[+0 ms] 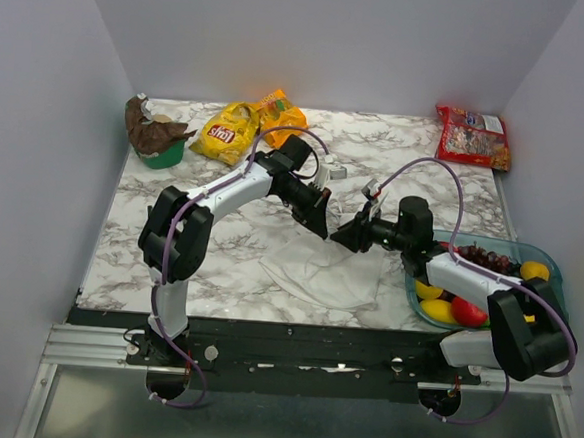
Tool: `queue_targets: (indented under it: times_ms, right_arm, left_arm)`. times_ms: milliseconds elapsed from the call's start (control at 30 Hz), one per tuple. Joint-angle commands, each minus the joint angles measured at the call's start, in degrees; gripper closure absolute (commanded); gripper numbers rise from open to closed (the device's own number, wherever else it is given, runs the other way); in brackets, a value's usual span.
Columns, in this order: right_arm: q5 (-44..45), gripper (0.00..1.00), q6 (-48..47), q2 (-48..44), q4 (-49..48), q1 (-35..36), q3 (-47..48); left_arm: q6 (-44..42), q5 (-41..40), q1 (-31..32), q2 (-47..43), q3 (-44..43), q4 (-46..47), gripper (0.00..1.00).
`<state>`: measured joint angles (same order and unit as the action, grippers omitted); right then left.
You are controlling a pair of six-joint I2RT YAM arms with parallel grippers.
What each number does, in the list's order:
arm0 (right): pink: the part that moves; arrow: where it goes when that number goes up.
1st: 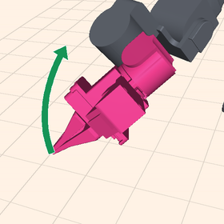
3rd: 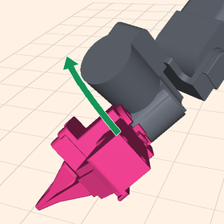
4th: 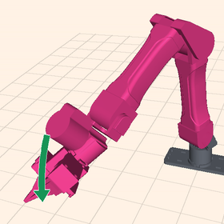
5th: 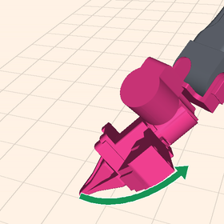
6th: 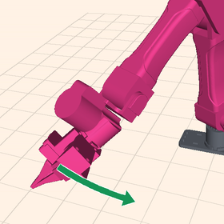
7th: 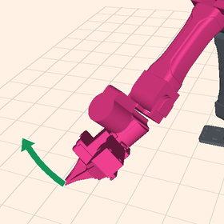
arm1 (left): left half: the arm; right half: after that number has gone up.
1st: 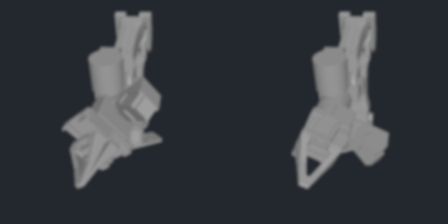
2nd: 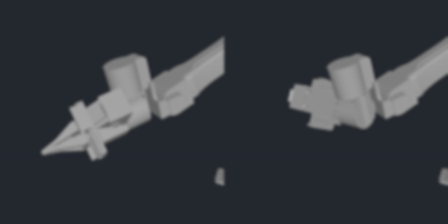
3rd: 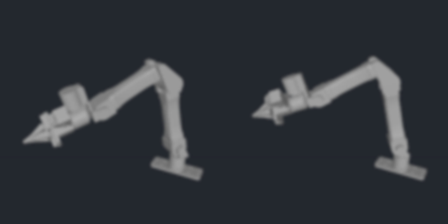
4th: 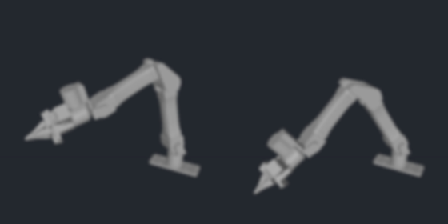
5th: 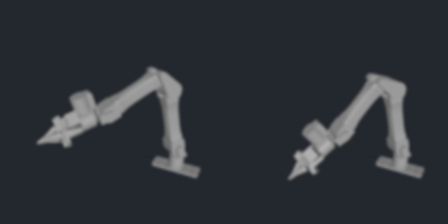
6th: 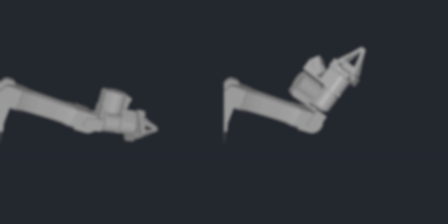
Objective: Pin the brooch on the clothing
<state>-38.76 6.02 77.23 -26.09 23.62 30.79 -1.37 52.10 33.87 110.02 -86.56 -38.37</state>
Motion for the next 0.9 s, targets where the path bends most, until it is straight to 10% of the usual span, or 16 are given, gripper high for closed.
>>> queue_targets:
  times_ms: [0,867]
  right_arm:
    - [0.00,0.63,-0.05,1.08,-1.42,-0.33,1.56]
    - [12.22,0.66,3.29,1.78,-1.33,-0.41,1.29]
  left_arm:
    - [-0.83,1.87,1.11,0.55,-1.41,-1.00,1.00]
    - [-1.27,1.78,1.55,0.46,-1.68,-1.44,1.00]
